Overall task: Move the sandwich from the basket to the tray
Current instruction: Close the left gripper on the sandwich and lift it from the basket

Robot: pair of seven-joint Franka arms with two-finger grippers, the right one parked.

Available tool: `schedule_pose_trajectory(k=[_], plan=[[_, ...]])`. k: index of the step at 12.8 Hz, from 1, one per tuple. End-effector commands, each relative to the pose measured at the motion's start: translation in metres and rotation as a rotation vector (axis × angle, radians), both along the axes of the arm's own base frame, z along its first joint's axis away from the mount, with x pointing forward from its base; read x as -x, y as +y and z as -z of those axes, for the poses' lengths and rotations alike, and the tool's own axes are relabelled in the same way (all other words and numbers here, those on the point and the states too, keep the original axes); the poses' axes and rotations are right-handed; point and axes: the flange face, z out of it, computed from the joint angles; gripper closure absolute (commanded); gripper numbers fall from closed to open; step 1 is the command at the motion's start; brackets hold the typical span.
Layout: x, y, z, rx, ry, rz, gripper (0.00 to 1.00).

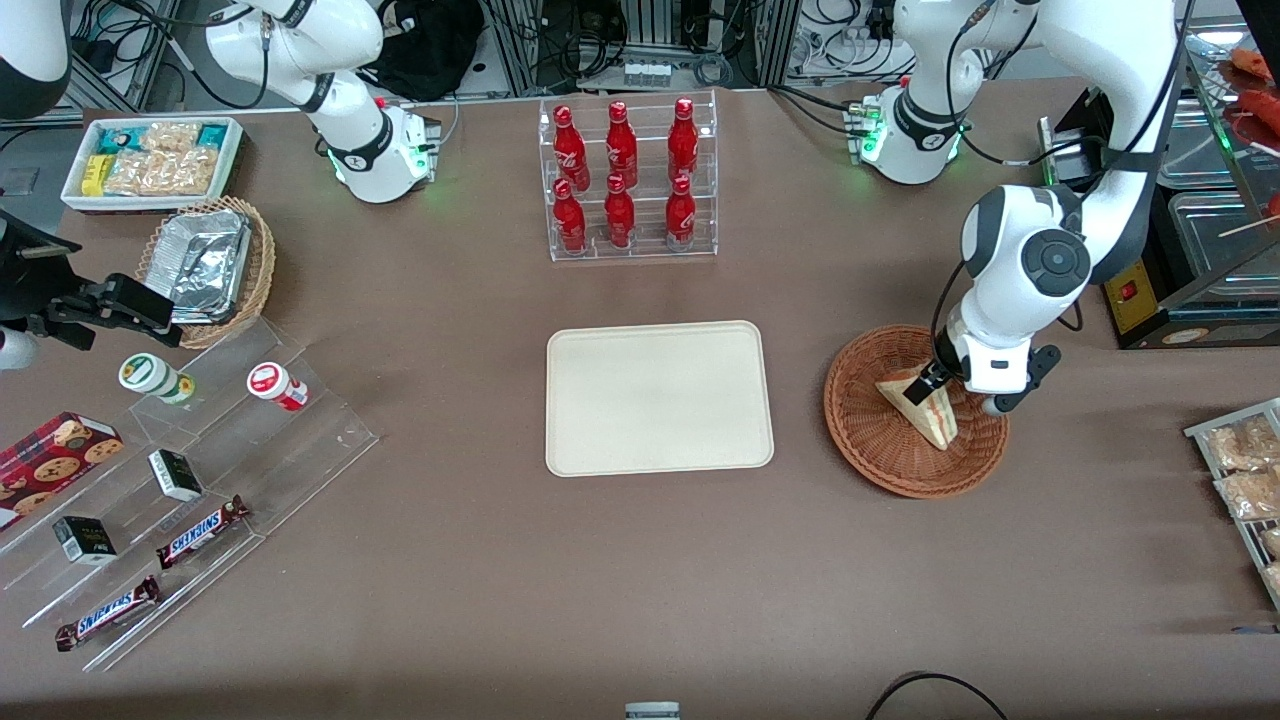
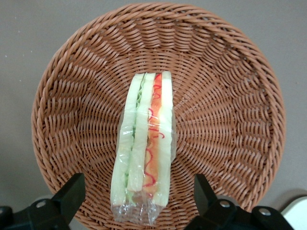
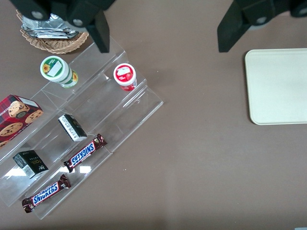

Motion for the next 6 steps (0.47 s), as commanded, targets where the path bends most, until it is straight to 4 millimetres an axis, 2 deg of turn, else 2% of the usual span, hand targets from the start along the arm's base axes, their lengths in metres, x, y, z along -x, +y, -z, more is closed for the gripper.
schedule_pose_trajectory(k=[1,3,6], plan=[[0.003,-0.002,0.006,-0.005,-0.010,-0.025,0.00],[0.003,-0.003,0.018,-0.001,-0.011,-0.026,0.00],[0.002,-0.003,0.027,0.001,0.001,-0.033,0.00]])
